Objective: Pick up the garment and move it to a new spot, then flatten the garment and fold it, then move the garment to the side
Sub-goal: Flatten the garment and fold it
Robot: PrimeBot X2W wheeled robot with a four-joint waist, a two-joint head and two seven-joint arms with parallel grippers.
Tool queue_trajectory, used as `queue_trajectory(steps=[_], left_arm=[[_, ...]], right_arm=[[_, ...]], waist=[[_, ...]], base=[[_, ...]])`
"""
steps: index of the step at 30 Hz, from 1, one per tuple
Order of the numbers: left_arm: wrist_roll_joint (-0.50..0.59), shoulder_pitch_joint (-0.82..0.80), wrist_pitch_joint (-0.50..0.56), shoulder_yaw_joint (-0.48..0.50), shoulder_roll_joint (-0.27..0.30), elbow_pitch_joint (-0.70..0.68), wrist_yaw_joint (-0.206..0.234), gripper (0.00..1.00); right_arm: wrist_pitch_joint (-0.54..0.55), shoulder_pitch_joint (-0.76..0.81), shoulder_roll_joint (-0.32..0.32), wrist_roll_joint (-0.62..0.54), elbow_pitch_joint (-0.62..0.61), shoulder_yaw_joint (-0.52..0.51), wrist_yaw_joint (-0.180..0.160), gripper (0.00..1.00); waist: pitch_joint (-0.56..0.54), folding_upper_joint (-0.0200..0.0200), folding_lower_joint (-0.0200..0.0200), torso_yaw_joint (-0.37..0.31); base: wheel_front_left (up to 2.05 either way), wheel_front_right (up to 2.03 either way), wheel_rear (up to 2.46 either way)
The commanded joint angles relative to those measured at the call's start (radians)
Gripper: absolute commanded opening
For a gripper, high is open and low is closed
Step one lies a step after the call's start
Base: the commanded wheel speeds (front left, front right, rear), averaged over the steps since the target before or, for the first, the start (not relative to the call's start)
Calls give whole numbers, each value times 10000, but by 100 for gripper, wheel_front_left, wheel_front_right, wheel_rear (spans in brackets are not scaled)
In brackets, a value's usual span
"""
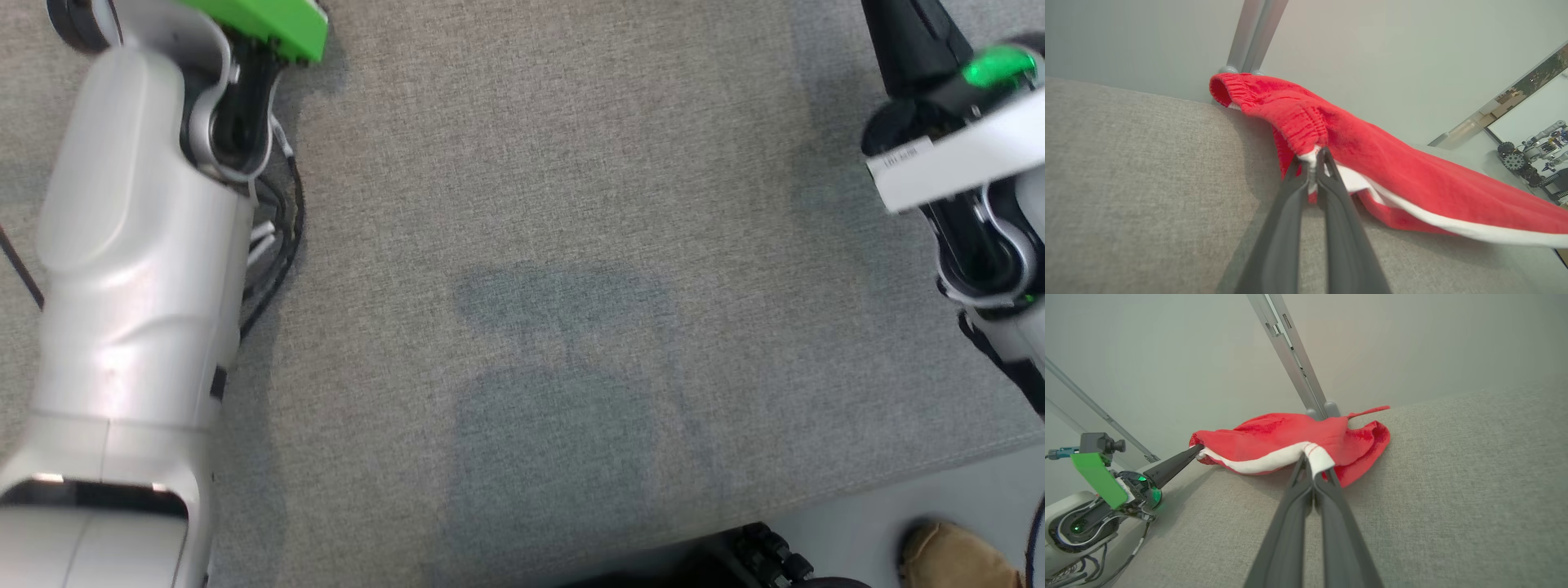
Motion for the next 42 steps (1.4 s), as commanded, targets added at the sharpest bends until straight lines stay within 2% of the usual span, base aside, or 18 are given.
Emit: queue_trajectory(steps=[1, 4, 6, 11, 15, 16, 19, 22, 26, 28, 30, 36, 39, 42], left_arm=[[-331, 1181, 184, -64, 64, -495, -39, 0], [-386, 3144, 528, -401, 484, -2043, -25, 0], [-589, 4550, 874, -469, 632, -3306, 260, 0], [-885, 8287, 1622, -472, 1011, -6781, 1530, 0], [-1756, 11449, 1726, -216, 834, -9321, 2391, 0], [-1756, 11449, 1726, -216, 834, -9321, 2391, 0], [-1998, 13193, 1673, -379, 674, -10654, 2760, 0], [-2303, 13969, 1804, -680, 549, -11544, 2842, 0], [-2275, 13442, 2022, -652, 408, -12189, 3180, 0], [-2143, 12794, 2429, -692, 449, -12172, 3431, 0], [-2386, 12005, 2893, -790, 181, -12026, 3764, 0], [-2367, 9094, 3573, -900, -224, -10804, 4692, 0], [-2138, 7894, 3339, -1034, -305, -10109, 4918, 0], [-2360, 6962, 2918, -1096, -378, -9398, 5144, 0]], right_arm=[[-71, 843, -373, 186, -501, -273, -2, 0], [-69, 2401, -908, 174, -1285, -645, -2, 0], [-70, 3432, -1205, 195, -1723, -842, -2, 0], [-73, 5887, -1932, -119, -2531, -806, -2, 0], [-72, 7859, -2407, -72, -3122, -1063, -3, 0], [-72, 7859, -2407, -72, -3122, -1063, -3, 0], [-72, 9313, -2584, 159, -3801, -1579, -6, 0], [-74, 10159, -2725, 307, -4616, -2105, -3, 0], [-35, 9808, -2907, 371, -4909, -2548, -5, 0], [231, 9092, -2994, 606, -4994, -2347, 0, 0], [636, 8093, -3086, 919, -4873, -2099, -2, 0], [2210, 4145, -2940, 1337, -3368, -1016, 0, 0], [2817, 2434, -2611, 1640, -2329, -499, 0, 0], [3231, 1064, -2443, 1743, -1120, -154, 0, 0]], waist=[[-685, 0, -2, 27], [-1445, 0, -2, 108], [-1911, 0, -2, 171], [-2856, 0, -2, 114], [-3290, 0, -2, 95], [-3290, 0, -2, 95], [-3417, 0, -2, 236], [-3405, 0, -2, 284], [-3087, 0, -2, 439], [-2823, 0, -2, 619], [-2464, 0, -2, 786], [-1440, 0, -2, 1385], [-1213, 0, -2, 1719], [-994, 0, -2, 2115]], base=[[0, 0, 0], [0, 0, 0], [0, 0, 0], [0, 0, 0], [0, 0, 0], [0, 0, 0], [0, 0, 0], [0, 0, 0], [0, 0, 0], [0, 0, 0], [0, 0, 0], [0, 0, 0], [0, 0, 0], [0, 0, 0]])
